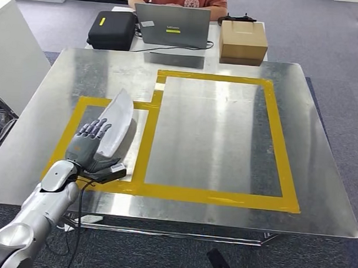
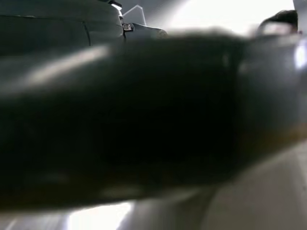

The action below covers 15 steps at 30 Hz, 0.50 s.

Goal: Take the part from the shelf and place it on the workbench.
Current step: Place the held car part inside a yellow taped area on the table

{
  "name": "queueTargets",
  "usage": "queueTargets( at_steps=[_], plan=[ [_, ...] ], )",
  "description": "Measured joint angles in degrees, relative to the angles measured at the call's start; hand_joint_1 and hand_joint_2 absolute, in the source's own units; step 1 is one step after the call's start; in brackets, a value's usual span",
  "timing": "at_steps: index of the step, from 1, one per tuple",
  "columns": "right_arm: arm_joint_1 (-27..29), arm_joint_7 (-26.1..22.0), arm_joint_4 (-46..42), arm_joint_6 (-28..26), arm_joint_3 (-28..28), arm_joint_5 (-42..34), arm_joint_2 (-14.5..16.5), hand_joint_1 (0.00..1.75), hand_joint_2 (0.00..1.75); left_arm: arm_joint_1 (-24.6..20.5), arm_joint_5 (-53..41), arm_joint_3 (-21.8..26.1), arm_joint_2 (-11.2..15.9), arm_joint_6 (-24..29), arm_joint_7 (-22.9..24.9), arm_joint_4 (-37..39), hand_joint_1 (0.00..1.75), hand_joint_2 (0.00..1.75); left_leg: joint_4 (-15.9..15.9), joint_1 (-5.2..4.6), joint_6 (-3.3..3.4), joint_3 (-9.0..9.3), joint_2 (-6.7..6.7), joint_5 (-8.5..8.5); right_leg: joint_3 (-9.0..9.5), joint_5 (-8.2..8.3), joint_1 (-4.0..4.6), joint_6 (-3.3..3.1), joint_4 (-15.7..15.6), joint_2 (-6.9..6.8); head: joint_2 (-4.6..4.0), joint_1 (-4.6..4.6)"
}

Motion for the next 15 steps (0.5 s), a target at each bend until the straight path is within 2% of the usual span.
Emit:
queueTargets(
  at_steps=[1, 2, 4, 5, 6, 8, 9, 10, 12, 13, 14, 15],
  plan=[
    [0.0, 0.0, 0.0, 0.0, 0.0, 0.0, 0.0, 0.00, 0.00, 0.1, 0.0, 0.0, 0.1, 0.0, 0.0, 0.0, 0.00, 0.00, 0.1, 0.08, -0.17, 0.01, -0.55, -0.03, 0.94, 1.52, -0.11, 0.06, -1.9, 0.10, 0.00, 0.00],
    [0.0, -0.1, 0.0, 0.0, 0.0, -0.1, 0.0, 0.00, 0.00, 0.2, 0.0, 0.0, 0.1, 0.0, 0.0, 0.0, 0.00, 0.00, 0.2, 0.19, -0.43, 0.01, -1.17, -0.10, 2.85, 3.62, -0.28, 0.11, -5.7, 0.57, 0.00, 0.00],
    [0.0, -0.1, 0.0, 0.1, 0.0, -0.2, 0.0, 0.00, 0.00, 0.1, 0.0, 0.0, 0.1, -0.1, 0.1, 0.0, 0.00, 0.00, 0.7, 0.31, -1.21, -0.29, -2.35, -0.27, 6.75, 6.02, -0.79, 0.03, -12.8, 3.36, 0.00, -0.02],
    [0.0, -0.1, 0.0, 0.1, 0.0, -0.2, 0.0, 0.00, 0.00, 0.0, 0.0, 0.0, 0.1, -0.2, 0.2, 0.0, 0.00, 0.00, 0.9, 0.36, -1.65, -0.54, -2.91, -0.25, 7.81, 6.27, -0.91, -0.15, -14.6, 4.41, 0.00, -0.01],
    [0.1, -0.1, 0.0, 0.1, 0.0, -0.2, 0.0, 0.00, 0.00, 0.0, 0.0, 0.1, 0.2, -0.2, 0.2, 0.0, 0.00, 0.00, 1.0, 0.44, -2.07, -0.79, -3.46, -0.16, 8.18, 5.96, -0.90, -0.47, -15.0, 4.93, 0.00, -0.02],
    [0.1, -0.1, 0.0, 0.1, 0.0, -0.3, 0.0, 0.00, 0.00, 0.0, 0.0, 0.1, 0.5, -0.3, 0.3, 0.0, 0.00, 0.00, 0.9, 0.70, -2.80, -1.09, -4.44, 0.03, 8.36, 6.08, -0.72, -1.33, -15.0, 3.48, 0.00, 0.05],
    [0.1, 0.0, 0.0, 0.1, 0.0, -0.3, 0.1, 0.00, 0.00, 0.0, 0.0, 0.2, 0.6, -0.3, 0.3, 0.0, 0.00, 0.00, 1.3, 0.65, -3.07, -1.33, -3.72, -0.27, 8.49, 6.12, -0.73, -1.83, -15.1, 2.71, 0.00, -0.08],
    [0.0, -0.1, 0.0, 0.1, 0.0, -0.3, 0.1, 0.00, 0.00, 0.0, 0.0, 0.2, 0.7, -0.4, 0.4, 0.0, 0.00, 0.00, 2.8, 0.56, -3.30, -2.05, -2.16, -1.17, 8.63, 6.16, -0.73, -2.30, -15.2, 1.85, 0.00, -0.31],
    [0.0, 0.0, 0.0, 0.1, 0.0, -0.3, 0.1, 0.00, 0.00, -0.3, 0.0, 0.2, 0.7, -0.5, 0.6, 0.0, 0.00, 0.00, 9.2, 0.35, -3.62, -5.15, 1.91, -4.52, 8.81, 6.06, -0.49, -3.01, -15.4, 0.01, 0.00, -0.77],
    [0.1, 0.0, 0.0, 0.1, 0.0, -0.4, 0.1, 0.00, 0.00, -0.3, 0.0, 0.2, 0.6, -0.6, 0.7, 0.0, 0.00, 0.00, 13.3, 0.40, -3.74, -7.13, 3.04, -6.25, 8.84, 5.97, -0.32, -3.19, -15.4, -0.95, 0.00, -0.86],
    [0.2, 0.0, 0.0, 0.1, 0.0, -0.4, 0.0, 0.00, 0.00, -0.3, 0.0, 0.2, 0.6, -0.7, 0.7, 0.0, 0.00, 0.00, 16.3, 0.45, -3.80, -8.59, 3.52, -7.21, 8.86, 5.88, -0.19, -3.29, -15.4, -1.88, 0.00, -0.84],
    [0.2, 0.0, 0.0, 0.1, 0.0, -0.4, 0.0, 0.00, 0.00, -0.2, 0.0, 0.2, 0.6, -0.7, 0.7, 0.0, 0.00, 0.00, 17.4, 0.48, -3.78, -9.10, 3.70, -7.11, 8.91, 5.79, -0.10, -3.33, -15.4, -2.77, 0.00, -0.87]
  ],
)
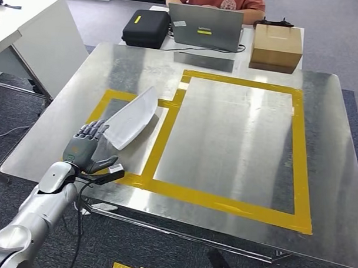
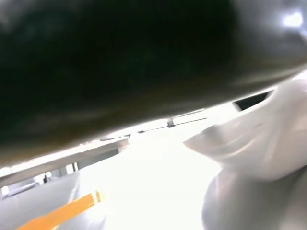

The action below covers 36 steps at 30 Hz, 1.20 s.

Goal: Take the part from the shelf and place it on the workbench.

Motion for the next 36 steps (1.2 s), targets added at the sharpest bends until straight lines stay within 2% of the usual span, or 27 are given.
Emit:
queueTargets(
  at_steps=[1, 2, 4, 6, 8, 9, 10, 12, 13, 14, 15, 16, 17, 19, 21, 22, 23, 24, 26, 28, 29, 30, 31, 32, 33, 34, 36],
  plan=[
    [0.0, 0.0, 0.0, 0.0, 0.0, 0.0, 0.0, 0.00, 0.00, 0.1, 0.0, 0.0, 0.0, 0.0, 0.1, 0.0, 0.00, 0.00, -1.1, 0.00, 0.10, 0.68, 0.15, 1.15, 0.11, -0.11, 0.06, 0.00, 0.0, -0.85, 0.00, 0.01],
    [-0.1, 0.0, 0.0, 0.0, 0.0, -0.1, 0.0, 0.00, 0.00, 0.1, 0.0, 0.0, 0.1, 0.0, 0.2, 0.0, 0.00, 0.00, -4.3, -0.08, 0.32, 2.48, 0.60, 3.05, 0.30, -0.26, 0.12, 0.07, 0.0, -1.66, 0.00, -0.01],
    [-0.2, 0.0, 0.0, 0.0, 0.0, -0.1, 0.0, 0.00, 0.00, -0.1, -0.1, 0.1, 0.1, 0.0, 0.6, 0.0, 0.00, 0.00, -12.1, -0.65, 0.98, 6.78, 3.23, 5.97, 0.77, -0.66, 0.39, 0.40, 0.1, -3.11, 0.00, -0.03],
    [-0.3, 0.0, 0.0, 0.1, 0.0, -0.2, 0.0, 0.00, 0.00, -0.4, -0.1, 0.2, 0.2, 0.0, 0.9, 0.0, 0.00, 0.00, -15.7, -1.27, 1.62, 8.61, 5.02, 6.36, 1.06, -1.04, 0.78, 0.92, 0.1, -4.47, 0.00, 0.01],
    [-0.4, -0.1, 0.0, 0.1, 0.0, -0.3, 0.0, 0.00, 0.00, -0.4, -0.3, 0.3, 0.4, -0.1, 1.3, 0.0, 0.00, 0.00, -16.0, -1.33, 2.19, 8.55, 3.87, 6.27, 1.31, -1.33, 0.92, 1.50, -0.1, -5.76, 0.00, 0.07],
    [-0.4, -0.1, 0.0, 0.1, 0.0, -0.3, 0.0, 0.00, 0.00, -0.4, -0.4, 0.4, 0.6, -0.1, 1.5, 0.0, 0.00, 0.00, -16.2, -1.18, 2.45, 8.56, 3.06, 6.38, 1.26, -1.74, 0.79, 1.82, 0.2, -5.10, 0.00, 0.13],
    [-0.5, -0.1, 0.0, 0.1, 0.0, -0.3, 0.0, 0.00, 0.00, -0.5, -0.5, 0.5, 0.6, -0.2, 1.7, 0.0, 0.00, 0.00, -16.3, -0.99, 2.78, 8.60, 2.30, 6.49, 0.78, -2.55, 0.65, 2.08, 1.2, -3.61, 0.00, 0.22],
    [-0.4, -0.2, 0.0, 0.1, 0.0, -0.3, 0.0, 0.00, 0.00, -0.7, -0.7, 0.5, 0.6, -0.4, 2.2, 0.0, 0.00, 0.00, -16.5, -0.72, 3.28, 8.63, 0.85, 6.56, -2.12, -5.61, 0.36, 2.45, 7.1, 0.45, 0.00, 0.47],
    [-0.3, -0.2, 0.0, 0.1, 0.0, -0.3, 0.0, 0.00, 0.00, -0.7, -0.8, 0.5, 0.6, -0.4, 2.4, 0.0, 0.00, 0.00, -16.5, -0.71, 3.46, 8.62, 0.05, 6.53, -4.22, -7.26, 0.35, 2.54, 11.2, 1.55, 0.00, 0.55],
    [-0.2, -0.2, 0.0, 0.1, 0.0, -0.3, 0.0, 0.00, 0.00, -0.7, -0.9, 0.6, 0.5, -0.5, 2.5, 0.1, 0.00, 0.00, -16.5, -0.72, 3.55, 8.63, -0.83, 6.50, -6.17, -8.32, 0.37, 2.62, 14.7, 2.01, 0.00, 0.60],
    [-0.1, -0.2, 0.0, 0.1, 0.0, -0.2, -0.1, 0.00, 0.00, -0.6, -1.0, 0.6, 0.5, -0.5, 2.6, 0.2, 0.00, 0.00, -16.4, -0.74, 3.58, 8.65, -1.77, 6.48, -7.38, -8.26, 0.40, 2.65, 16.4, 2.18, 0.00, 0.63],
    [-0.1, -0.2, 0.0, 0.1, 0.0, -0.2, -0.1, 0.00, 0.00, -0.5, -1.1, 0.6, 0.5, -0.6, 2.7, 0.3, 0.00, 0.00, -16.4, -0.74, 3.57, 8.71, -2.75, 6.46, -7.54, -6.97, 0.41, 2.61, 15.8, 2.29, 0.00, 0.66],
    [-0.1, -0.2, 0.0, 0.0, 0.0, -0.2, -0.1, 0.00, 0.00, -0.5, -1.1, 0.7, 0.6, -0.6, 2.8, 0.4, 0.00, 0.00, -16.4, -0.73, 3.52, 8.81, -3.69, 6.43, -6.62, -4.74, 0.38, 2.50, 13.1, 2.59, 0.00, 0.67],
    [-0.2, -0.2, 0.0, 0.0, 0.0, -0.1, -0.1, 0.00, 0.00, -0.5, -1.1, 0.8, 0.6, -0.6, 3.0, 0.5, 0.00, 0.00, -16.3, -0.70, 3.20, 8.85, -5.34, 6.33, -3.39, -0.45, 0.05, 2.17, 5.4, 5.15, 0.00, 0.64],
    [-0.3, -0.2, 0.0, 0.0, 0.0, 0.0, -0.1, 0.00, 0.00, -0.6, -1.1, 0.8, 0.7, -0.7, 3.1, 0.7, 0.00, 0.00, -16.1, -0.46, 2.52, 8.34, -6.71, 6.47, -1.40, 0.64, -0.19, 1.84, 1.2, 7.57, 0.00, 0.58],
    [-0.2, -0.2, 0.0, 0.0, 0.0, 0.0, -0.1, 0.00, 0.00, -0.6, -1.1, 0.9, 0.8, -0.7, 3.1, 0.8, 0.00, 0.00, -16.1, -0.30, 2.08, 8.04, -7.39, 6.64, -1.09, 0.37, -0.16, 1.67, 0.9, 7.76, 0.00, 0.58],
    [-0.2, -0.2, 0.0, 0.0, 0.0, 0.0, -0.1, 0.00, 0.00, -0.5, -1.1, 1.0, 1.0, -0.8, 3.3, 0.8, 0.00, 0.00, -16.2, -0.14, 1.64, 7.85, -8.15, 6.79, -0.94, 0.27, -0.11, 1.45, 0.6, 7.11, 0.00, 0.62],
    [-0.3, -0.2, 0.0, 0.0, 0.0, 0.0, 0.0, 0.00, 0.00, -0.4, -1.1, 1.0, 1.3, -0.8, 3.4, 0.9, 0.00, 0.00, -16.2, -0.13, 1.27, 7.74, -8.11, 6.72, -0.74, 0.34, -0.12, 1.15, 0.4, 6.41, 0.00, 0.58],
    [-0.5, -0.2, 0.0, 0.0, 0.2, 0.0, 0.1, 0.00, 0.00, -0.5, -1.2, 1.1, 1.7, -0.8, 3.8, 1.1, 0.00, 0.00, -13.5, -0.34, 0.66, 6.48, -5.27, 5.17, -0.08, 0.45, -0.27, 0.37, -0.2, 4.84, 0.00, 0.09],
    [-0.4, -0.1, 0.0, 0.1, 0.3, 0.0, 0.0, 0.00, 0.00, -0.8, -1.3, 1.2, 1.9, -0.8, 4.3, 1.4, 0.00, 0.00, -6.7, -0.33, 0.21, 3.03, -1.39, 2.01, 0.39, 0.26, -0.15, -0.23, -0.5, 3.12, 0.00, -0.40],
    [-0.4, -0.1, 0.0, 0.1, 0.3, 0.0, 0.0, 0.00, 0.00, -0.9, -1.4, 1.2, 1.9, -0.8, 4.5, 1.6, 0.00, 0.00, -3.2, -0.23, 0.01, 1.16, -0.57, 0.77, 0.50, 0.11, -0.09, -0.34, -0.5, 2.24, 0.00, -0.42],
    [-0.3, 0.0, 0.0, 0.1, 0.3, 0.0, 0.0, 0.00, 0.00, -0.8, -1.5, 1.2, 2.0, -0.8, 4.6, 1.8, 0.00, 0.00, -1.0, -0.13, -0.13, -0.10, -0.18, 0.35, 0.62, -0.04, -0.04, -0.39, -0.5, 1.36, 0.00, -0.42],
    [-0.3, 0.0, 0.0, 0.1, 0.3, 0.0, 0.0, 0.00, 0.00, -0.7, -1.6, 1.3, 2.1, -0.8, 4.8, 2.0, 0.00, 0.00, -0.8, -0.04, -0.20, -0.29, 0.04, 0.99, 0.74, -0.19, -0.02, -0.36, -0.5, 0.53, 0.00, -0.43],
    [-0.4, 0.0, 0.0, 0.1, 0.4, 0.0, 0.0, 0.00, 0.00, -0.7, -1.7, 1.3, 2.3, -0.8, 5.0, 2.3, 0.00, 0.00, -2.9, 0.00, -0.17, 0.78, 0.34, 2.63, 0.95, -0.37, -0.01, -0.28, -0.5, -0.26, 0.00, -0.44],
    [-0.4, 0.0, 0.0, 0.2, 0.4, 0.0, 0.0, 0.00, 0.00, -0.7, -1.7, 1.3, 2.4, -0.8, 5.1, 2.5, 0.00, 0.00, -6.6, -0.06, 0.00, 2.79, 1.13, 4.76, 1.22, -0.58, 0.03, -0.14, -0.5, -1.00, 0.00, -0.45],
    [-0.4, 0.0, 0.0, 0.2, 0.4, 0.0, 0.0, 0.00, 0.00, -0.8, -1.7, 1.4, 2.6, -0.8, 5.3, 2.6, 0.00, 0.00, -10.5, -0.37, 0.25, 5.00, 2.72, 6.36, 1.49, -0.83, 0.16, 0.08, -0.5, -1.67, 0.00, -0.44],
    [-0.5, 0.0, 0.0, 0.2, 0.5, 0.1, 0.0, 0.00, 0.00, -1.1, -1.7, 1.5, 2.8, -0.8, 5.4, 2.8, 0.00, 0.00, -15.6, -1.05, 1.02, 7.67, 5.20, 7.58, 1.85, -1.34, 0.60, 0.68, -0.4, -2.94, 0.00, -0.43]
  ],
)
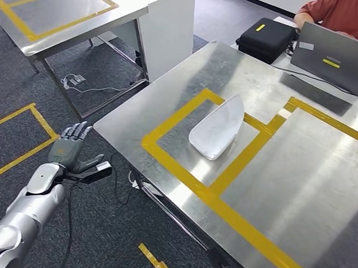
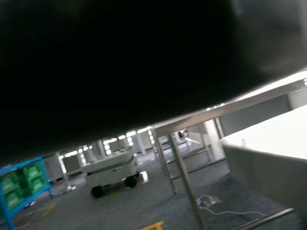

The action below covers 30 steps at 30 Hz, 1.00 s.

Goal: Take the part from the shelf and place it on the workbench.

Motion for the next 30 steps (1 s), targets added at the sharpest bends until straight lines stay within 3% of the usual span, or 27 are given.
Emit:
queueTargets(
  at_steps=[1, 3, 5, 7, 9, 10, 11, 13, 14, 16, 18, 20, 22, 23, 25, 26, 27, 28, 30],
  plan=[
    [0.0, 0.0, 0.0, 0.0, 0.0, 0.0, 0.0, 0.00, 0.00, -0.1, 0.0, 0.1, 0.1, 0.0, 0.1, 0.1, 0.00, 0.00, -0.6, -0.29, 0.34, 0.21, 0.33, -0.27, 0.14, -0.22, 0.20, 0.30, 0.0, -0.71, 0.00, 0.02],
    [-0.1, 0.0, 0.0, 0.1, 0.2, 0.0, 0.0, 0.00, 0.00, 0.0, -0.1, 0.3, 0.5, 0.0, 0.1, 0.5, 0.00, 0.00, -0.9, -0.21, 0.94, 0.14, -1.09, -0.31, 0.42, -0.73, 0.26, 0.83, -0.1, -1.88, 0.00, 0.09],
    [-0.2, 0.0, 0.0, 0.1, 0.3, 0.0, 0.0, 0.00, 0.00, 0.0, -0.2, 0.5, 0.8, 0.0, 0.2, 0.7, 0.00, 0.00, -1.2, 0.13, 1.56, 0.36, -2.57, -0.21, -0.43, -2.52, 0.05, 1.21, 2.1, 0.25, 0.00, 0.31],
    [-0.1, 0.1, 0.0, 0.1, 0.4, 0.0, 0.0, 0.00, 0.00, -0.2, -0.2, 0.6, 0.8, 0.0, 0.4, 0.9, 0.00, 0.00, -1.3, 0.30, 2.07, 0.48, -4.12, -0.23, -3.89, -5.94, -0.08, 1.37, 9.3, 3.78, 0.00, 0.64],
    [0.1, 0.1, 0.0, 0.1, 0.4, 0.0, 0.0, 0.00, 0.00, -0.1, -0.2, 0.7, 0.7, 0.0, 0.4, 1.1, 0.00, 0.00, -1.3, 0.26, 2.28, 0.50, -5.84, -0.29, -7.95, -7.96, -0.05, 1.41, 16.3, 5.02, 0.00, 0.74],
    [0.1, 0.1, 0.0, 0.1, 0.4, 0.0, 0.0, 0.00, 0.00, 0.0, -0.3, 0.7, 0.7, 0.0, 0.4, 1.3, 0.00, 0.00, -1.3, 0.24, 2.30, 0.53, -6.75, -0.31, -8.89, -7.30, -0.03, 1.38, 17.1, 5.17, 0.00, 0.76],
    [0.1, 0.1, 0.0, 0.1, 0.4, 0.0, 0.0, 0.00, 0.00, 0.1, -0.3, 0.7, 0.7, 0.0, 0.4, 1.4, 0.00, 0.00, -1.2, 0.25, 2.27, 0.60, -7.69, -0.33, -8.72, -5.47, -0.03, 1.28, 15.5, 5.29, 0.00, 0.76],
    [0.0, 0.1, 0.0, 0.2, 0.4, 0.0, 0.0, 0.00, 0.00, 0.1, -0.3, 0.7, 0.7, 0.0, 0.5, 1.6, 0.00, 0.00, -1.1, 0.30, 2.05, 0.73, -9.41, -0.45, -6.06, -0.54, -0.18, 0.94, 7.9, 6.90, 0.00, 0.76],
    [-0.1, 0.1, 0.0, 0.2, 0.4, 0.0, 0.0, 0.00, 0.00, 0.1, -0.3, 0.7, 0.6, 0.0, 0.5, 1.7, 0.00, 0.00, -1.0, 0.29, 1.82, 0.66, -10.16, -0.51, -4.54, 1.03, -0.35, 0.81, 4.3, 8.07, 0.00, 0.74],
    [-0.1, 0.1, 0.0, 0.2, 0.4, 0.0, 0.0, 0.00, 0.00, 0.0, -0.3, 0.8, 0.7, 0.0, 0.6, 1.8, 0.00, 0.00, -0.8, 0.42, 1.17, 0.21, -11.37, -0.39, -3.07, 1.73, -0.48, 0.63, 1.2, 9.55, 0.00, 0.72],
    [0.0, 0.1, 0.0, 0.2, 0.4, 0.0, 0.1, 0.00, 0.00, 0.2, -0.4, 0.8, 1.1, -0.1, 0.8, 2.0, 0.00, 0.00, -0.9, 0.67, 0.45, -0.16, -12.38, -0.22, -2.76, 1.78, -0.45, 0.30, 0.9, 8.69, 0.00, 0.75],
    [0.0, 0.1, 0.0, 0.3, 0.4, 0.0, 0.2, 0.00, 0.00, 0.3, -0.5, 0.9, 1.4, -0.2, 1.0, 2.2, 0.00, 0.00, 0.7, 0.58, -0.15, -0.93, -10.61, -1.35, -2.37, 1.94, -0.57, -0.42, 0.5, 7.51, 0.00, 0.45],
    [0.1, 0.1, 0.0, 0.3, 0.4, 0.0, 0.3, 0.00, 0.00, 0.3, -0.6, 0.9, 1.6, -0.2, 1.4, 2.4, 0.00, 0.00, 6.7, 0.47, -0.67, -3.78, -7.12, -4.45, -2.05, 1.88, -0.53, -1.07, 0.2, 6.13, 0.00, 0.00],
    [0.2, 0.1, 0.0, 0.3, 0.4, 0.0, 0.3, 0.00, 0.00, 0.4, -0.6, 0.9, 1.6, -0.2, 1.5, 2.5, 0.00, 0.00, 10.7, 0.57, -0.90, -5.77, -6.10, -6.08, -2.00, 1.79, -0.47, -1.25, 0.3, 5.38, 0.00, -0.14],
    [0.3, 0.2, 0.0, 0.3, 0.4, 0.0, 0.3, 0.00, 0.00, 0.8, -0.6, 0.9, 1.6, -0.1, 1.8, 2.8, 0.00, 0.00, 15.2, 0.86, -1.24, -8.18, -5.36, -7.06, -1.91, 1.58, -0.41, -1.34, 0.3, 3.92, 0.00, -0.15],
    [0.3, 0.3, 0.0, 0.3, 0.4, -0.1, 0.3, 0.00, 0.00, 1.0, -0.7, 0.9, 1.7, -0.1, 1.9, 2.9, 0.00, 0.00, 14.4, 0.99, -1.33, -7.81, -5.17, -6.02, -1.82, 1.46, -0.41, -1.29, 0.3, 3.20, 0.00, -0.14],
    [0.2, 0.4, 0.0, 0.3, 0.4, -0.1, 0.3, 0.00, 0.00, 1.1, -0.7, 1.0, 1.8, 0.0, 2.0, 3.1, 0.00, 0.00, 11.6, 1.08, -1.34, -6.31, -4.80, -4.21, -1.63, 1.29, -0.40, -1.18, 0.3, 2.50, 0.00, -0.15],
    [0.1, 0.4, 0.0, 0.3, 0.4, -0.1, 0.3, 0.00, 0.00, 1.0, -0.7, 1.0, 2.0, 0.1, 2.1, 3.1, 0.00, 0.00, 7.8, 1.09, -1.28, -4.15, -3.80, -2.26, -1.38, 1.08, -0.35, -0.98, 0.3, 1.83, 0.00, -0.14],
    [-0.1, 0.5, 0.0, 0.3, 0.4, -0.2, 0.3, 0.00, 0.00, 0.7, -0.7, 1.2, 2.2, 0.1, 2.2, 3.3, 0.00, 0.00, 1.5, 0.65, -0.91, -0.62, -1.53, -0.35, -1.00, 0.53, 0.07, -0.38, 0.5, 0.59, 0.00, -0.18]
  ],
)
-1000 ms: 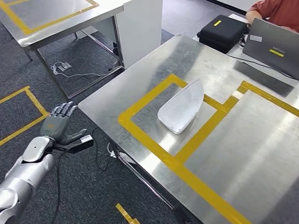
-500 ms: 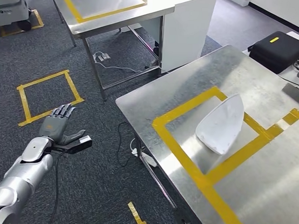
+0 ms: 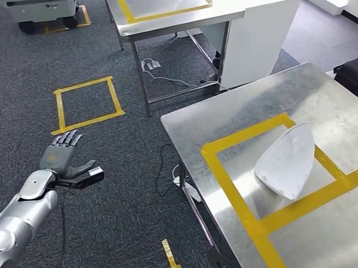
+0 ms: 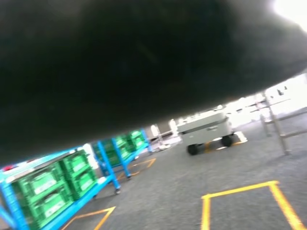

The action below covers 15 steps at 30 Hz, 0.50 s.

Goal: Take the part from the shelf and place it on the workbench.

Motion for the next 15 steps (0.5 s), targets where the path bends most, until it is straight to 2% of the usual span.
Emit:
queueTargets(
  at_steps=[1, 2, 3, 4, 6, 7, 8, 9, 10, 11, 12, 14, 15],
  plan=[
    [0.0, 0.0, 0.0, 0.0, 0.0, 0.0, 0.0, 0.00, 0.00, -0.2, 0.0, 0.1, 0.1, 0.0, 0.0, 0.1, 0.00, 0.00, -1.4, -0.23, 0.30, 0.68, 0.64, 0.02, 0.14, -0.24, 0.23, 0.31, 0.1, -0.64, 0.00, 0.07],
    [-0.1, 0.0, 0.0, 0.0, 0.0, -0.1, 0.0, 0.00, 0.00, -0.2, 0.0, 0.2, 0.3, 0.0, 0.1, 0.2, 0.00, 0.00, -1.8, -0.46, 0.64, 0.76, 0.43, -0.26, 0.27, -0.44, 0.40, 0.58, 0.0, -1.32, 0.00, 0.13],
    [-0.1, 0.1, 0.0, 0.0, 0.0, -0.1, 0.0, 0.00, 0.00, -0.1, 0.0, 0.3, 0.6, 0.0, 0.2, 0.3, 0.00, 0.00, -1.8, -0.42, 1.08, 0.70, -0.21, -0.31, 0.45, -0.64, 0.40, 0.85, -0.1, -1.96, 0.00, 0.22],
    [-0.1, 0.1, 0.0, 0.0, 0.0, -0.2, 0.0, 0.00, 0.00, 0.0, 0.0, 0.5, 0.9, 0.0, 0.3, 0.5, 0.00, 0.00, -2.0, -0.35, 1.36, 0.72, -0.92, -0.29, 0.44, -1.07, 0.29, 1.14, 0.2, -1.69, 0.00, 0.31],
    [-0.2, 0.1, 0.0, 0.0, 0.0, -0.2, 0.0, 0.00, 0.00, 0.1, 0.0, 0.9, 1.2, 0.1, 0.5, 0.7, 0.00, 0.00, -2.1, -0.11, 2.03, 0.84, -2.17, -0.21, -1.02, -3.18, 0.02, 1.53, 3.4, 0.88, 0.00, 0.47],
    [-0.2, 0.1, 0.0, 0.0, 0.0, -0.2, 0.0, 0.00, 0.00, 0.1, 0.0, 1.0, 1.2, 0.1, 0.6, 0.8, 0.00, 0.00, -2.2, -0.03, 2.26, 0.84, -2.84, -0.21, -2.74, -4.85, -0.07, 1.60, 6.8, 2.63, 0.00, 0.58],
    [-0.1, 0.1, 0.0, 0.0, 0.0, -0.2, 0.0, 0.00, 0.00, 0.2, 0.0, 1.0, 1.3, 0.1, 0.7, 0.9, 0.00, 0.00, -2.1, -0.04, 2.46, 0.84, -3.55, -0.24, -4.85, -6.51, -0.08, 1.59, 10.9, 3.72, 0.00, 0.64],
    [0.0, 0.1, 0.0, 0.0, 0.0, -0.2, 0.0, 0.00, 0.00, 0.3, 0.0, 1.1, 1.3, 0.1, 0.7, 1.0, 0.00, 0.00, -2.1, -0.08, 2.56, 0.85, -4.35, -0.26, -6.88, -7.62, -0.06, 1.57, 14.5, 4.24, 0.00, 0.67],
    [0.1, 0.1, 0.0, 0.0, 0.0, -0.3, 0.0, 0.00, 0.00, 0.4, 0.0, 1.1, 1.4, 0.1, 0.7, 1.2, 0.00, 0.00, -2.1, -0.12, 2.59, 0.87, -5.23, -0.29, -8.32, -7.77, -0.04, 1.52, 16.7, 4.47, 0.00, 0.68],
    [0.1, 0.1, 0.0, 0.1, 0.0, -0.3, 0.0, 0.00, 0.00, 0.6, 0.0, 1.1, 1.5, 0.1, 0.7, 1.3, 0.00, 0.00, -2.1, -0.15, 2.60, 0.91, -6.12, -0.30, -8.76, -6.73, -0.03, 1.41, 16.6, 4.63, 0.00, 0.70],
    [0.1, 0.1, 0.0, 0.1, 0.0, -0.3, 0.0, 0.00, 0.00, 0.8, -0.1, 1.1, 1.5, 0.1, 0.7, 1.5, 0.00, 0.00, -2.1, -0.15, 2.57, 0.99, -6.98, -0.31, -8.12, -4.74, -0.04, 1.23, 14.3, 4.87, 0.00, 0.70],
    [0.0, 0.1, 0.0, 0.1, 0.0, -0.3, -0.1, 0.00, 0.00, 0.9, -0.1, 1.2, 1.6, 0.1, 0.8, 1.7, 0.00, 0.00, -2.0, -0.17, 2.35, 1.05, -8.58, -0.40, -5.00, -0.28, -0.23, 0.83, 6.6, 6.96, 0.00, 0.70],
    [0.0, 0.1, 0.0, 0.1, 0.0, -0.3, -0.1, 0.00, 0.00, 0.9, -0.1, 1.2, 1.7, 0.1, 0.8, 1.8, 0.00, 0.00, -1.9, -0.16, 2.12, 0.94, -9.27, -0.40, -3.60, 0.92, -0.35, 0.69, 3.5, 8.03, 0.00, 0.68]
  ],
)
